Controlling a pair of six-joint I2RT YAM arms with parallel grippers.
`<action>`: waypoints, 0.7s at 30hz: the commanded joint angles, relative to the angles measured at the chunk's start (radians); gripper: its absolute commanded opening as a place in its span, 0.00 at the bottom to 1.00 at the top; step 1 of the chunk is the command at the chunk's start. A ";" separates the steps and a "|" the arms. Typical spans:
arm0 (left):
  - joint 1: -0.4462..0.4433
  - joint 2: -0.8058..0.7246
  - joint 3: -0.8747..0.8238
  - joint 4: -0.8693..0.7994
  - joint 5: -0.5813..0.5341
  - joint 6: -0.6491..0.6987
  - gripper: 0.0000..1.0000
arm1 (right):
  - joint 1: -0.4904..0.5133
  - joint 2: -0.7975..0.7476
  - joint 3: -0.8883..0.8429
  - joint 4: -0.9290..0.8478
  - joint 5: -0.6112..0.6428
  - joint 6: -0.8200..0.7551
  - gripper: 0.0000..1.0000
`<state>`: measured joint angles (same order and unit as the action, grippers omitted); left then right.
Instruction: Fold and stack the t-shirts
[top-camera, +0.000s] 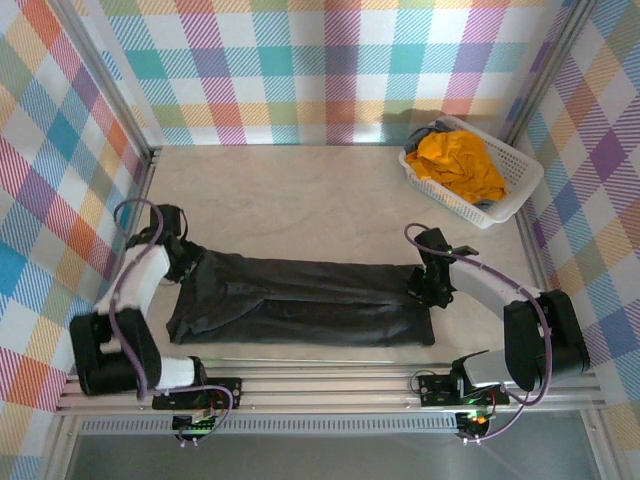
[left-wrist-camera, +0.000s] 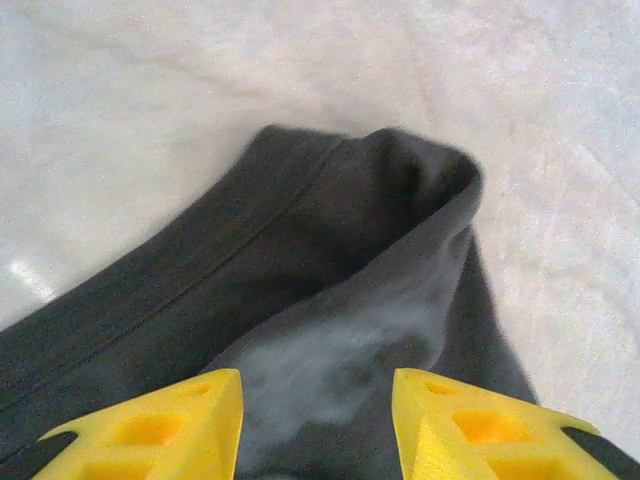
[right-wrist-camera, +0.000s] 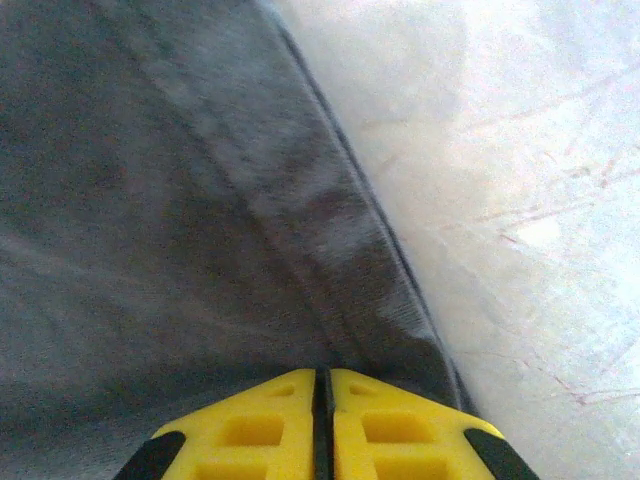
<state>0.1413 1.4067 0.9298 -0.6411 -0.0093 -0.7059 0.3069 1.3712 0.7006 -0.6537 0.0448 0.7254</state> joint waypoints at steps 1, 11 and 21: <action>0.011 0.095 0.092 0.092 0.065 0.142 0.40 | -0.010 0.001 -0.014 -0.028 0.001 0.005 0.11; 0.011 0.257 0.129 0.149 0.046 0.221 0.36 | -0.011 0.018 0.005 -0.029 -0.006 0.001 0.11; 0.011 0.221 0.060 0.157 -0.023 0.204 0.02 | -0.011 0.033 0.011 -0.024 -0.005 0.003 0.10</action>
<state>0.1429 1.6596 1.0054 -0.4866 0.0055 -0.5011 0.3016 1.3914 0.7010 -0.6521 0.0406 0.7254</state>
